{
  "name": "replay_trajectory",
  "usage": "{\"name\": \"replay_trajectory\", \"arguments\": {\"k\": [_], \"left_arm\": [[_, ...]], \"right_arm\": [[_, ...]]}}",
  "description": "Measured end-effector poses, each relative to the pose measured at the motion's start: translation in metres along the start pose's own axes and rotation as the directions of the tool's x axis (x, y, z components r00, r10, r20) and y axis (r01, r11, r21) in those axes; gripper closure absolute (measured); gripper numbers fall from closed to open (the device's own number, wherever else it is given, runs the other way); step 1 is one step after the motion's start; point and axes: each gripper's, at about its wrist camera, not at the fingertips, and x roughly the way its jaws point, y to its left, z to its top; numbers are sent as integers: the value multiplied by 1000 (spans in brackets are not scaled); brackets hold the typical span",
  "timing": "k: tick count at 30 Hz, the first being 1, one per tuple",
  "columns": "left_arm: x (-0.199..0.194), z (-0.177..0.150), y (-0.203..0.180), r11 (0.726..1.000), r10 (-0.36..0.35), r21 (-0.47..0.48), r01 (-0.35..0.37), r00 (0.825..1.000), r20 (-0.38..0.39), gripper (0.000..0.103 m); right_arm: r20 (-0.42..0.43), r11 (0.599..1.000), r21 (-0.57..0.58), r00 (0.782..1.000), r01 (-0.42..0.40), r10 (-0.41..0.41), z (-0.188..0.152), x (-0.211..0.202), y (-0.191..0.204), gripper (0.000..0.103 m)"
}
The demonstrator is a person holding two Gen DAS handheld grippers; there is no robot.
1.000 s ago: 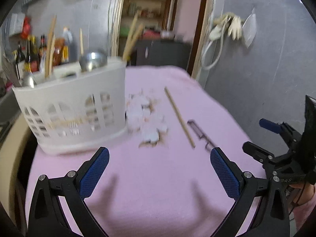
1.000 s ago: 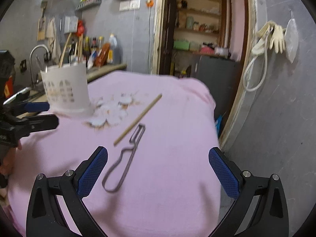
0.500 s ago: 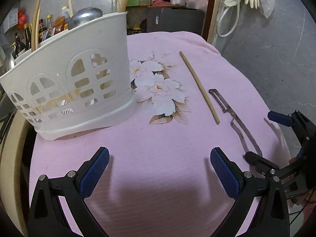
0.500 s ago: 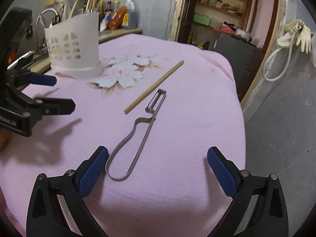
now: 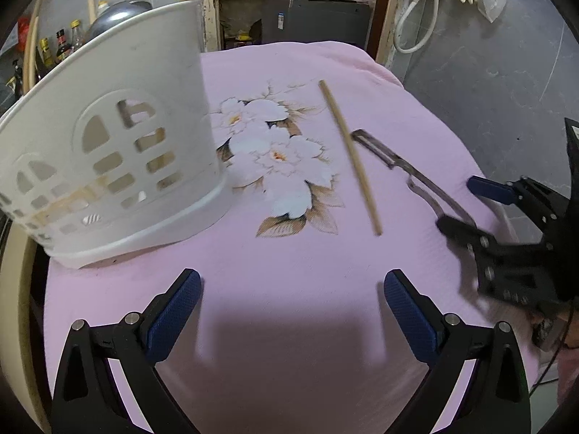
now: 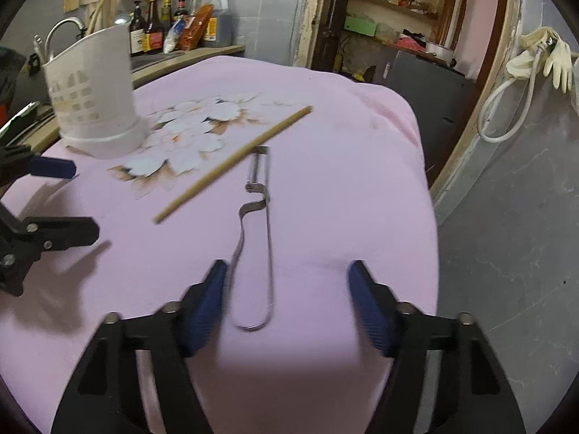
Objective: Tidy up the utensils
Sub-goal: 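Lower both tools toward the metal peeler and wooden chopstick on the cloth, then close the right tool on the peeler handle while the left tool closes on the chopstick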
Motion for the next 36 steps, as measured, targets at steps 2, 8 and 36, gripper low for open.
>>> {"name": "replay_trajectory", "arguments": {"k": [2,8,36], "left_arm": [[2,4,0,1000,-8,-7,8,1000,2,8],[13,22,-6,1000,-18,2,18,1000,9,25],[84,105,-13,998,4,-60,-5,1000,-17,98]], "right_arm": [[5,1000,-1,1000,6,-6,3,2,-5,62],[17,1000,2,1000,-1,0,7,5,-18,75],[-33,990,115,996,-84,89,35,18,-64,69]]}}
